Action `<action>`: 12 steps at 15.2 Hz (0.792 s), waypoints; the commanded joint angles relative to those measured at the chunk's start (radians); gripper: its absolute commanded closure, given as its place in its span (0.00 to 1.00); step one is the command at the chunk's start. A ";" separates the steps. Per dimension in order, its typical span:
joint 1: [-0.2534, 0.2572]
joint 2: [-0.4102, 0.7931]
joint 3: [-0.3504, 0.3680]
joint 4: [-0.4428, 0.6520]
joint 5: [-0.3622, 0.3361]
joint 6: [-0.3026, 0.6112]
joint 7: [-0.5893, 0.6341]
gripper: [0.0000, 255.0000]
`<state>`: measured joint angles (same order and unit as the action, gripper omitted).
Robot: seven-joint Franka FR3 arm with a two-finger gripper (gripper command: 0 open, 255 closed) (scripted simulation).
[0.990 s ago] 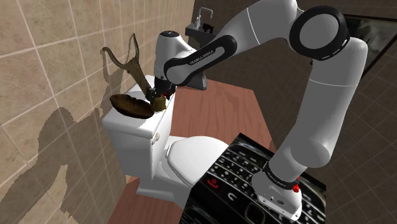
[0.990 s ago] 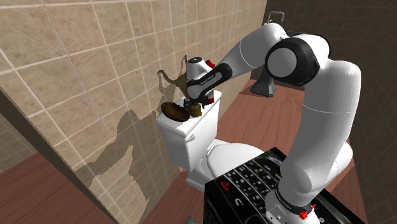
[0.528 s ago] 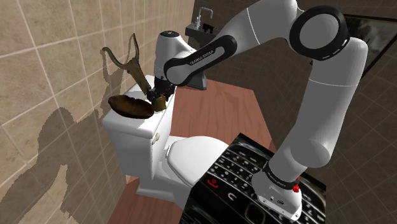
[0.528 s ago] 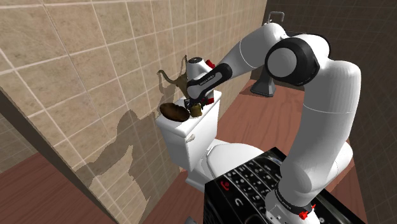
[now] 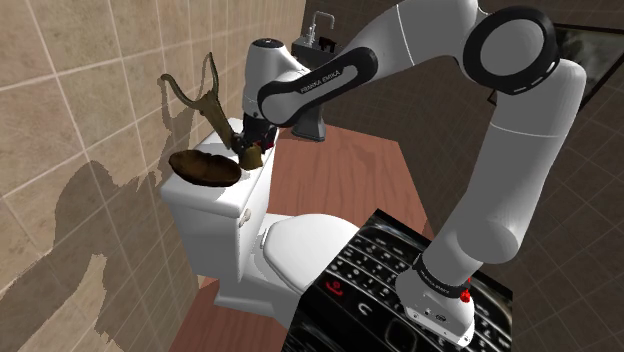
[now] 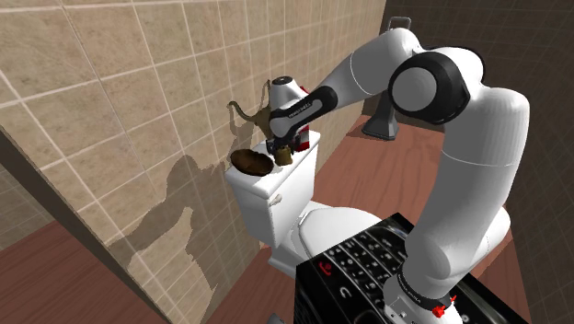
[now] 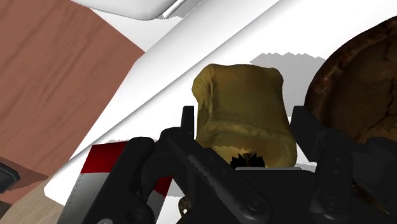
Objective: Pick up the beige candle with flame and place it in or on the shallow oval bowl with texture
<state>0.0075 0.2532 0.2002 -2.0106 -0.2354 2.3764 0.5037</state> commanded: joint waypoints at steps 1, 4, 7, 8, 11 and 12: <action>-0.002 -0.012 0.002 0.012 0.008 -0.023 -0.008 1.00; -0.004 -0.033 0.006 0.027 0.020 -0.058 -0.019 1.00; -0.005 -0.052 0.009 0.044 0.030 -0.092 -0.029 1.00; -0.006 -0.058 0.010 0.050 0.034 -0.104 -0.032 1.00; -0.007 -0.075 0.012 0.069 0.043 -0.140 -0.042 1.00; -0.007 -0.081 0.013 0.076 0.046 -0.152 -0.045 1.00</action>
<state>0.0007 0.1801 0.2118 -1.9388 -0.1929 2.2364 0.4618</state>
